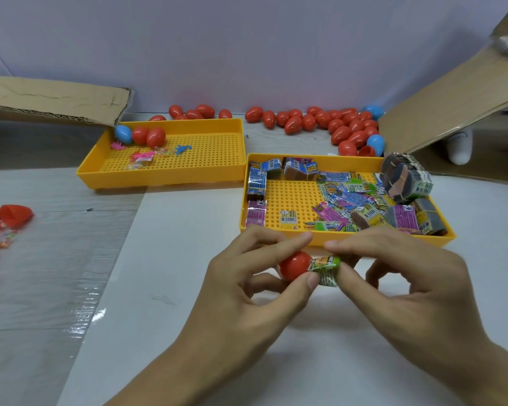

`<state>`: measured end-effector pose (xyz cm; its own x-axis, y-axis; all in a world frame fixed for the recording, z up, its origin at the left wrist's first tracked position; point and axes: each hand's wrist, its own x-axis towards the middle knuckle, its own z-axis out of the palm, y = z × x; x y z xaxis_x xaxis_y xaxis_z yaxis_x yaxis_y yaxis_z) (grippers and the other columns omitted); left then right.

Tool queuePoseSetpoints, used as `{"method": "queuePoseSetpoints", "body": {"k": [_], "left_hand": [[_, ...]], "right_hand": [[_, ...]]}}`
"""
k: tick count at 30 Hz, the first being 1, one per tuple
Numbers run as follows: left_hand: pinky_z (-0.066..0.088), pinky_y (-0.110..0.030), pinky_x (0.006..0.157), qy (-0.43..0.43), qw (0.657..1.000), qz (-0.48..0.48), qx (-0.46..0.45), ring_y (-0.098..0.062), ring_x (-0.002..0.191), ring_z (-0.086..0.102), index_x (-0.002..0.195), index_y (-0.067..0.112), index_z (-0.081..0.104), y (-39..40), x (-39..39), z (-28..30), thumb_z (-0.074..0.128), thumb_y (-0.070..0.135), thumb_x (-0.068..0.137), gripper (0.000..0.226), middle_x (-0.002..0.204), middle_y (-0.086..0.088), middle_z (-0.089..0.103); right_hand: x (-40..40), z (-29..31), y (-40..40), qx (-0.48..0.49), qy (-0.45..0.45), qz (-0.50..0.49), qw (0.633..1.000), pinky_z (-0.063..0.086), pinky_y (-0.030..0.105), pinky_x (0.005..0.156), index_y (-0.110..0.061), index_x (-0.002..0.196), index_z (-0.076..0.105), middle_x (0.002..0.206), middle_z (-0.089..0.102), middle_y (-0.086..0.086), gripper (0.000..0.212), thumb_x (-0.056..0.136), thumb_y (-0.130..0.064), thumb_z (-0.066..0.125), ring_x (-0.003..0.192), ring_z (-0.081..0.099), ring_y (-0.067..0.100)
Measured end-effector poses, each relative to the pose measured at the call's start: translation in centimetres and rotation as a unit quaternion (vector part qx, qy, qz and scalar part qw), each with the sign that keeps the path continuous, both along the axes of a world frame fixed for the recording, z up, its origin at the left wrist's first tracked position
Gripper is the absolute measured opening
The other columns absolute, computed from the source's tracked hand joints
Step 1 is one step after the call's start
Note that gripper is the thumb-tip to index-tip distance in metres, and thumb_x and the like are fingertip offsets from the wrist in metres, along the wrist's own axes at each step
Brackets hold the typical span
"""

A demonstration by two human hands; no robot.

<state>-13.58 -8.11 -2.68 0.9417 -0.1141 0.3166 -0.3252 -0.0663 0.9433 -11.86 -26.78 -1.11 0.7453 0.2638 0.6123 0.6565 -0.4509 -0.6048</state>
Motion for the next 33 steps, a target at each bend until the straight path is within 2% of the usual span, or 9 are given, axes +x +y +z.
{"method": "queuePoseSetpoints", "body": {"k": [4,8,12,15,20,24,26,29,33], "left_hand": [[0.059,-0.030,0.062,-0.035,0.999,-0.006,-0.016,-0.024,0.088,0.064,0.116,0.023,0.074,0.0,-0.1,0.3,0.075,0.019,0.082,0.034,0.102,0.000,0.063],[0.061,-0.037,0.062,-0.065,0.997,-0.004,-0.030,-0.027,0.090,0.067,0.113,0.020,0.074,0.2,-0.1,0.5,0.075,0.016,0.082,0.031,0.102,-0.001,0.064],[0.062,-0.037,0.064,-0.074,0.997,0.009,-0.034,-0.028,0.092,0.068,0.113,0.018,0.073,0.2,0.0,0.5,0.076,0.015,0.082,0.032,0.102,-0.001,0.066],[0.061,-0.034,0.068,-0.077,0.996,0.017,-0.036,-0.030,0.092,0.068,0.111,0.017,0.072,0.2,0.0,0.5,0.075,0.015,0.082,0.029,0.101,-0.001,0.068],[0.058,-0.021,0.073,-0.115,0.992,0.047,-0.013,-0.021,0.096,0.071,0.111,0.017,0.071,0.3,0.1,0.6,0.075,0.016,0.082,0.029,0.105,0.005,0.072],[0.058,-0.026,0.078,-0.149,0.985,0.078,0.027,-0.020,0.099,0.071,0.113,0.021,0.070,0.5,0.1,0.7,0.076,0.021,0.082,0.032,0.107,0.009,0.074],[0.058,-0.029,0.079,-0.150,0.984,0.084,0.042,-0.021,0.098,0.071,0.113,0.023,0.070,0.6,0.1,0.8,0.077,0.024,0.081,0.033,0.106,0.010,0.074],[0.059,-0.029,0.075,-0.129,0.989,0.063,0.018,-0.024,0.093,0.071,0.111,0.020,0.071,0.4,0.1,0.8,0.076,0.023,0.081,0.031,0.103,0.006,0.073],[0.059,-0.029,0.065,-0.057,0.996,0.045,-0.054,-0.024,0.074,0.071,0.102,0.022,0.074,0.1,-0.1,0.8,0.077,0.021,0.078,0.024,0.093,-0.001,0.072]], "right_hand": [[-0.2,0.5,-0.2,0.000,-0.029,-0.008,1.000,0.046,0.020,0.052,-0.015,0.091,0.075,0.090,0.068,-0.002,0.009,0.084,-0.015,0.068,0.078,0.064,0.010],[0.0,0.4,-0.3,0.036,0.060,0.020,0.997,0.048,0.032,0.046,-0.021,0.091,0.076,0.081,0.068,-0.009,0.017,0.078,-0.009,0.072,0.066,0.065,0.015],[0.2,0.6,-0.4,0.068,0.151,0.044,0.985,0.051,0.030,0.045,-0.027,0.087,0.078,0.084,0.070,-0.006,0.021,0.077,-0.011,0.070,0.069,0.068,0.018],[0.3,0.8,-0.4,0.133,0.243,0.086,0.957,0.053,0.028,0.047,-0.031,0.086,0.080,0.096,0.071,-0.002,0.023,0.078,-0.013,0.067,0.076,0.068,0.018],[0.7,1.1,-0.5,0.213,0.378,0.137,0.890,0.055,0.030,0.050,-0.021,0.096,0.080,0.090,0.076,0.012,0.023,0.079,-0.015,0.066,0.079,0.074,0.028],[0.8,1.1,-0.5,0.256,0.452,0.174,0.837,0.055,0.032,0.052,-0.015,0.100,0.079,0.095,0.075,0.018,0.028,0.074,-0.013,0.070,0.086,0.073,0.036],[0.5,0.9,-0.2,0.255,0.424,0.153,0.855,0.056,0.031,0.053,-0.017,0.096,0.080,0.092,0.076,0.016,0.025,0.074,-0.017,0.068,0.082,0.074,0.029],[0.0,0.7,0.1,0.207,0.309,0.099,0.923,0.057,0.027,0.054,-0.025,0.090,0.080,0.089,0.076,0.005,0.018,0.075,-0.019,0.075,0.071,0.071,0.016],[-0.5,0.8,0.0,0.175,0.227,0.114,0.951,0.058,0.030,0.059,-0.027,0.099,0.077,0.098,0.075,-0.003,0.025,0.080,-0.042,0.073,0.084,0.072,0.016]]}}
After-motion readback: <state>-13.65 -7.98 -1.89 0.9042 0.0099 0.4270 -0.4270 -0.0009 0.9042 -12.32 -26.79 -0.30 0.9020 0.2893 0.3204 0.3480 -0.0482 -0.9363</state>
